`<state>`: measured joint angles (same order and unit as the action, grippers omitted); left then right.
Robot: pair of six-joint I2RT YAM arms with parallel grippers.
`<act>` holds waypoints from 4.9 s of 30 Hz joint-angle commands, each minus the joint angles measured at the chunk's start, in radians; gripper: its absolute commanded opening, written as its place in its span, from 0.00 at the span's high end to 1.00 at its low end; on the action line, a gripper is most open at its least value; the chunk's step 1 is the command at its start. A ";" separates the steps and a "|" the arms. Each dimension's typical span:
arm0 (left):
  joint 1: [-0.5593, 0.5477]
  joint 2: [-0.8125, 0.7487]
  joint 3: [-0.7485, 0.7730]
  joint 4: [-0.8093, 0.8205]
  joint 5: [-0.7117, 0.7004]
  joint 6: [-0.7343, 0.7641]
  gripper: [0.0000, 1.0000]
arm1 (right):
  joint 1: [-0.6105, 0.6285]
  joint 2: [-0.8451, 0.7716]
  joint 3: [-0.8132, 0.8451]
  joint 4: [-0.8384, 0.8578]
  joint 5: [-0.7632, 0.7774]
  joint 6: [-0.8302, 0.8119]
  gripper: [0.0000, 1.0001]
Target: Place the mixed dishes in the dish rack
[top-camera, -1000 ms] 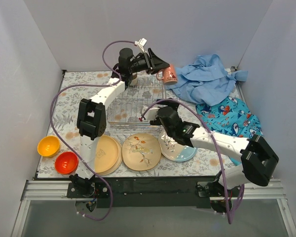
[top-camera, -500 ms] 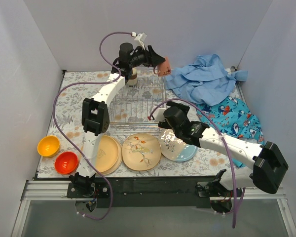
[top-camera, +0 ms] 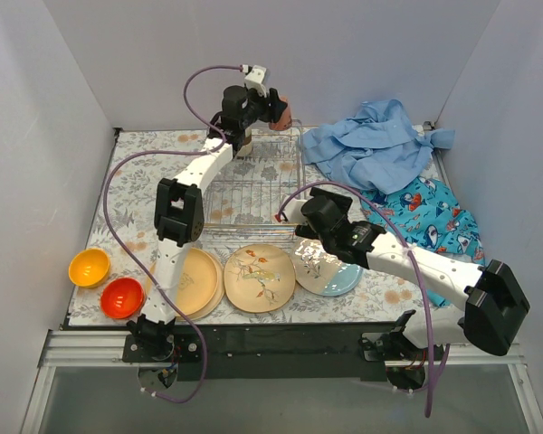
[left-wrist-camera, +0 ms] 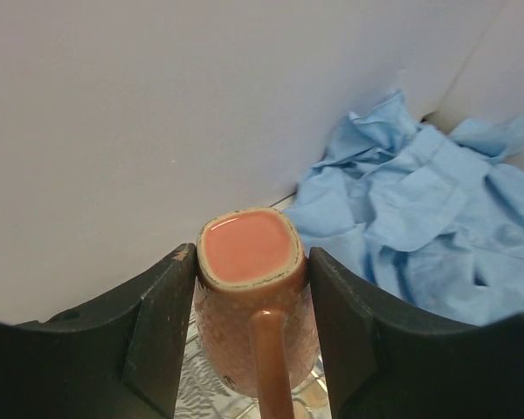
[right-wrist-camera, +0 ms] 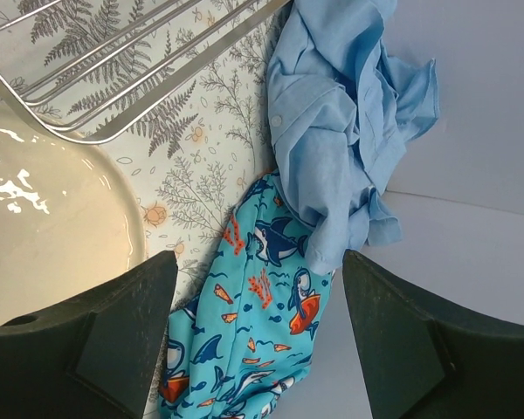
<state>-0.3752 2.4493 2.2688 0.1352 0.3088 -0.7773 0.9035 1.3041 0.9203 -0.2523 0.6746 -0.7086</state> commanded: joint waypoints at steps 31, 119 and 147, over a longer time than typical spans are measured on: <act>-0.007 -0.044 -0.304 0.276 -0.189 0.133 0.53 | -0.037 0.072 0.055 -0.024 -0.018 0.049 0.17; 0.785 -1.006 -1.345 -0.928 -0.655 0.550 0.57 | -0.443 0.106 0.325 -0.645 -0.978 0.219 0.11; 0.359 -0.739 -0.293 -1.205 0.410 0.192 1.00 | -0.459 0.112 0.253 -0.526 -0.600 0.297 0.13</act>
<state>0.0143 1.6882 1.8523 -1.1133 0.2611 -0.3683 0.4618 1.4288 1.2140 -0.8589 -0.1204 -0.4507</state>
